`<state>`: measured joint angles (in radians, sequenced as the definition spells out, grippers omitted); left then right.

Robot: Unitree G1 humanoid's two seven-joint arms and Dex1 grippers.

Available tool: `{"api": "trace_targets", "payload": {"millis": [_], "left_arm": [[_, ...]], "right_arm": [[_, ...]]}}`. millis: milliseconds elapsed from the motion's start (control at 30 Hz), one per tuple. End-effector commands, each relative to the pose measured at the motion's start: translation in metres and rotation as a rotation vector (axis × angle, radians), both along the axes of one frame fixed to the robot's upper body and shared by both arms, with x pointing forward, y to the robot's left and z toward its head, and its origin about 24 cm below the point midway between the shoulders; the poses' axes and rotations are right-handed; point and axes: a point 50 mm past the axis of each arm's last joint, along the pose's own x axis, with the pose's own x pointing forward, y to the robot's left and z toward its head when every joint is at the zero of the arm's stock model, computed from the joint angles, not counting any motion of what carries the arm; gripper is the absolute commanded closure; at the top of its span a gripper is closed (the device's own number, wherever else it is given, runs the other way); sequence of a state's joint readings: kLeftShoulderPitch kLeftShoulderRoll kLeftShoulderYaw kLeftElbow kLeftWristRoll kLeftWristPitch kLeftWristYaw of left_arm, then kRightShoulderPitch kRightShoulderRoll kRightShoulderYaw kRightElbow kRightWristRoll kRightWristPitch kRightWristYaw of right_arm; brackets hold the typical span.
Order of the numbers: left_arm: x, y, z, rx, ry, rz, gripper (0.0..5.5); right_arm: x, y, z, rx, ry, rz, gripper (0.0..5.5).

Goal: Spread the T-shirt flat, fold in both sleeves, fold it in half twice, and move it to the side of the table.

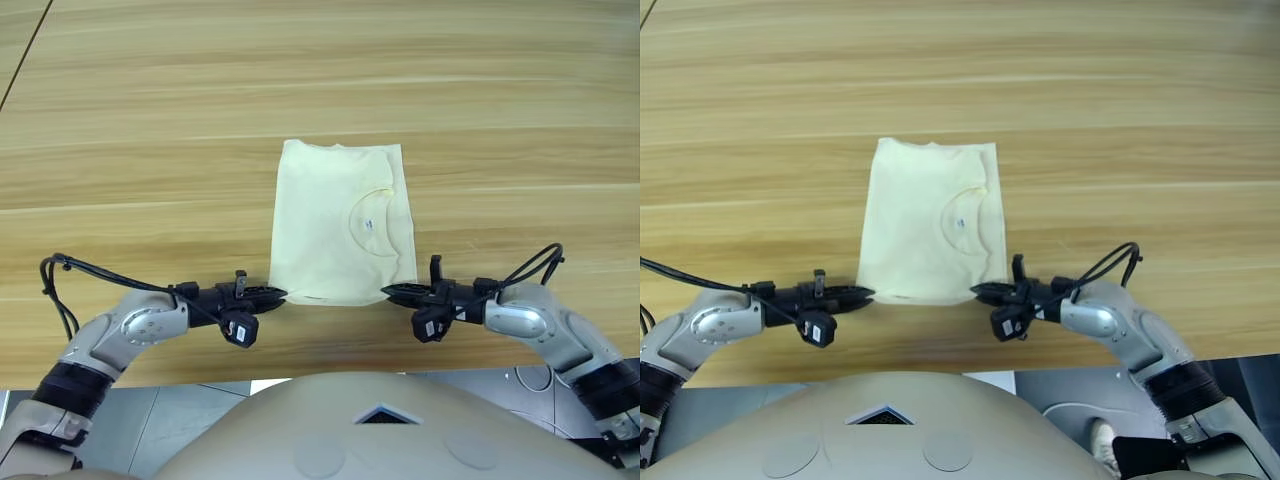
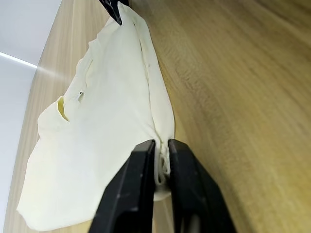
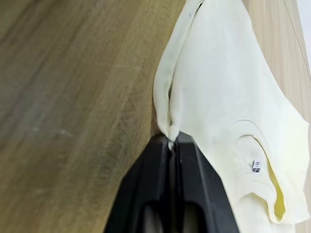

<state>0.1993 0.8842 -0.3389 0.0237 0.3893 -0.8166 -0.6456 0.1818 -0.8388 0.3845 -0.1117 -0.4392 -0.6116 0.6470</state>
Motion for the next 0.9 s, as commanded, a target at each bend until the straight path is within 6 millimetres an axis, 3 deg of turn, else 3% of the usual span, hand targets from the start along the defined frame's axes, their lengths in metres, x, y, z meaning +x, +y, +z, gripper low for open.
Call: {"api": "trace_targets", "payload": {"millis": [33, 333, 600, 700, 800, 900], "left_arm": [[-0.009, 0.008, -0.010, 0.072, 0.071, 0.004, 5.43], [-0.015, 0.007, 0.011, -0.062, 0.079, -0.006, 5.48], [-0.044, 0.004, 0.048, -0.228, 0.126, -0.102, 5.48], [-0.051, 0.001, 0.057, -0.277, 0.146, -0.132, 5.48], [-0.038, 0.000, 0.058, -0.300, 0.109, -0.078, 5.48], [-0.014, -0.001, 0.052, -0.284, 0.025, 0.028, 5.48]], "right_arm": [[-0.007, -0.008, -0.011, -0.086, 0.054, -0.009, 5.48], [-0.024, -0.009, 0.024, 0.044, 0.042, 0.054, 5.48], [-0.049, -0.015, 0.058, 0.148, 0.005, 0.122, 5.48], [-0.052, -0.018, 0.063, 0.155, 0.003, 0.128, 5.48], [-0.051, -0.019, 0.063, 0.149, -0.007, 0.118, 5.48], [-0.035, -0.018, 0.066, 0.157, -0.059, 0.060, 5.48]]}}
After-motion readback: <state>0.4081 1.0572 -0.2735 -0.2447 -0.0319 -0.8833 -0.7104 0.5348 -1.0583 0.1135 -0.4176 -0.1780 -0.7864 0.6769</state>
